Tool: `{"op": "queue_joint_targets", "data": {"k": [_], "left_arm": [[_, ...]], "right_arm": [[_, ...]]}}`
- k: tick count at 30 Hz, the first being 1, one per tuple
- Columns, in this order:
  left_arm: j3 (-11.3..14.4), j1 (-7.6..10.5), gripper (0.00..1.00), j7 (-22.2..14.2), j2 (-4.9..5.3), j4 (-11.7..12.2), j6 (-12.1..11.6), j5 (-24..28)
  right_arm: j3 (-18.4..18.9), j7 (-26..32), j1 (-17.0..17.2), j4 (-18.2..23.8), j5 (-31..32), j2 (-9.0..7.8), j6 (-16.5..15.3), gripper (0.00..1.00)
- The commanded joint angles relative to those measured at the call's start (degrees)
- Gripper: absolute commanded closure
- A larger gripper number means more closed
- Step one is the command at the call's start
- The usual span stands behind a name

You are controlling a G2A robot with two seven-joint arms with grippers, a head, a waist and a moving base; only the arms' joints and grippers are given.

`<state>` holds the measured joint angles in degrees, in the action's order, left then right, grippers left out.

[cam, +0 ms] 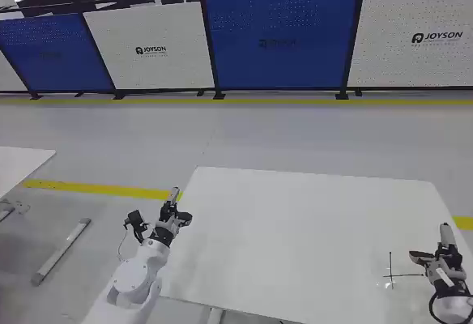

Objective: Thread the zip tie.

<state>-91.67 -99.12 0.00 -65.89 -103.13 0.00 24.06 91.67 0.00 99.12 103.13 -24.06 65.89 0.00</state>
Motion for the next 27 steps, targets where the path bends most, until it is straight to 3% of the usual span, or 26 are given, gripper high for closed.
{"op": "queue_joint_targets", "data": {"k": [1,2,3,4,5,6,7,8,13,19,22,24,27], "left_arm": [[0.00,0.00,0.22,0.00,0.00,0.00,0.00,0.00],[0.00,0.00,0.00,0.00,0.00,0.00,0.00,0.00],[0.00,0.00,0.22,0.00,0.00,0.00,0.00,0.00],[0.00,0.00,0.00,0.00,0.00,0.00,0.00,0.00],[0.00,0.00,0.22,0.00,0.00,0.00,0.00,0.00],[0.00,0.00,0.00,0.00,0.00,0.00,0.00,0.00],[0.00,0.00,0.22,0.00,0.00,0.00,0.00,0.00],[0.00,0.00,0.00,0.00,0.00,0.00,0.00,0.00],[0.00,0.00,0.00,0.00,0.00,0.00,0.00,0.00],[0.00,0.00,0.00,0.00,0.00,0.00,0.00,0.00],[0.00,0.00,0.00,0.00,0.00,0.00,0.00,0.00],[0.00,0.00,0.00,0.00,0.00,0.00,0.00,0.00],[0.00,0.00,0.00,0.00,0.00,0.00,0.00,0.00]], "right_arm": [[0.00,0.00,0.00,0.00,0.00,0.00,0.00,0.22],[0.00,0.00,0.00,0.00,0.00,0.00,0.00,0.00],[0.00,0.00,0.00,0.00,0.00,0.00,0.00,0.22],[0.00,0.00,0.00,0.00,0.00,0.00,0.00,0.22],[0.00,0.00,0.00,0.00,0.00,0.00,0.00,0.22],[0.00,0.00,0.00,0.00,0.00,0.00,0.00,0.22],[0.00,0.00,0.00,0.00,0.00,0.00,0.00,0.22],[-0.12,0.47,-0.05,0.18,0.13,-0.01,-0.06,0.00],[1.49,9.26,-0.68,0.18,2.32,-0.55,1.02,0.00],[6.29,23.54,-2.62,1.04,6.21,-1.94,5.48,0.00],[7.50,30.67,-5.18,-0.27,9.72,-2.74,8.13,0.00],[7.95,32.62,-6.92,-1.69,9.47,-2.96,9.75,0.00],[7.95,32.62,-6.92,-1.69,9.47,-2.96,9.75,0.00]]}}
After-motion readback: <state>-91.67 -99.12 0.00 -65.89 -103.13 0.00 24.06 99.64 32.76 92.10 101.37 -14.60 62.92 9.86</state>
